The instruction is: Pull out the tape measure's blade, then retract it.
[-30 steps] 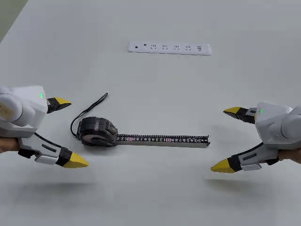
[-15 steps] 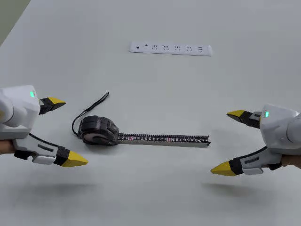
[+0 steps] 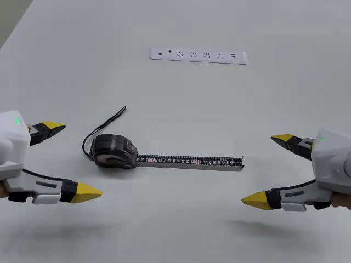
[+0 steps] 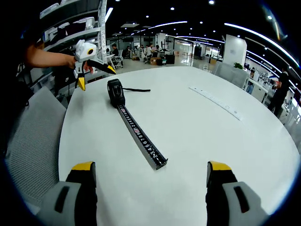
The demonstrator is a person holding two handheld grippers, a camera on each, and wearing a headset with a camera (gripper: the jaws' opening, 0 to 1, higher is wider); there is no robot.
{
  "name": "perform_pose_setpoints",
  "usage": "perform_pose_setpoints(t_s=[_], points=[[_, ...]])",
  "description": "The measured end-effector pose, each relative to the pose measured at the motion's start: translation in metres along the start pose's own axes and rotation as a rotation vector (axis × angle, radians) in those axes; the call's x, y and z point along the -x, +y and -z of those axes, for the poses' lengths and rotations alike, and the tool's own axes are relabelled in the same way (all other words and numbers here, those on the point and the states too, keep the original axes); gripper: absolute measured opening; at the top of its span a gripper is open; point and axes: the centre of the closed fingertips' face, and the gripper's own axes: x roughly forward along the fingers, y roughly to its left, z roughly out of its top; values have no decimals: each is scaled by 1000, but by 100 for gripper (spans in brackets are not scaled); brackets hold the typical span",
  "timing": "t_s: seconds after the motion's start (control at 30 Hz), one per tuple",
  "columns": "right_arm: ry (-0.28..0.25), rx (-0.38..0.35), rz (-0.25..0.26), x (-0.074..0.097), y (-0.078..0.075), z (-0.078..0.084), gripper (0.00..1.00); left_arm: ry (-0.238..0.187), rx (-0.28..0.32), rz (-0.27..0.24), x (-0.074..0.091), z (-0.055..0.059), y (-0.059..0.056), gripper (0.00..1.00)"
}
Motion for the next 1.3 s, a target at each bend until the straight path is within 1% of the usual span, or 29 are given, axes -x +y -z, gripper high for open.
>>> perform_pose_setpoints(t_s=[0.07, 0.13, 0.2, 0.27, 0.5, 0.53, 0.57, 0.67, 0.8, 0.83, 0.93, 1.03, 1.1, 1.2, 1.3], points=[[-9, -19, 14, 3, 2, -2, 99, -12, 22, -9, 4, 0, -2, 100], [-15, -21, 21, 4, 5, -3, 99, -9, 16, -21, 7, 1, -5, 100], [-14, -29, 30, 6, 8, -3, 99, -11, 26, -28, 11, 1, -9, 100], [-20, -41, 44, 8, 8, -3, 99, -20, 31, -46, 13, 0, -10, 100], [-20, -44, 49, 9, 8, -4, 98, -26, 33, -53, 15, -1, -11, 100], [-20, -47, 72, 11, 7, -4, 98, -34, 37, -68, 17, -3, -12, 100], [-21, -48, 83, 12, 7, -4, 98, -36, 35, -72, 17, -4, -13, 100], [-22, -49, 87, 12, 8, -4, 98, -36, 35, -74, 18, -4, -14, 100], [-39, -95, 139, 21, 16, -3, 97, -53, 72, -87, 21, -7, -25, 100], [-44, -110, 159, 24, 24, -4, 97, -52, 73, -114, 24, -6, -29, 100], [-49, -122, 178, 25, 27, -5, 97, -60, 85, -123, 25, -7, -33, 100], [-54, -149, 183, 26, 32, -7, 97, -53, 85, -123, 24, -5, -40, 100], [-58, -150, 196, 26, 35, -10, 97, -53, 109, -126, 23, -4, -45, 100], [-70, -167, 203, 27, 40, -13, 97, -65, 122, -128, 23, -5, -52, 100], [-62, -164, 210, 25, 46, -14, 96, -72, 132, -131, 22, -6, -59, 100]])
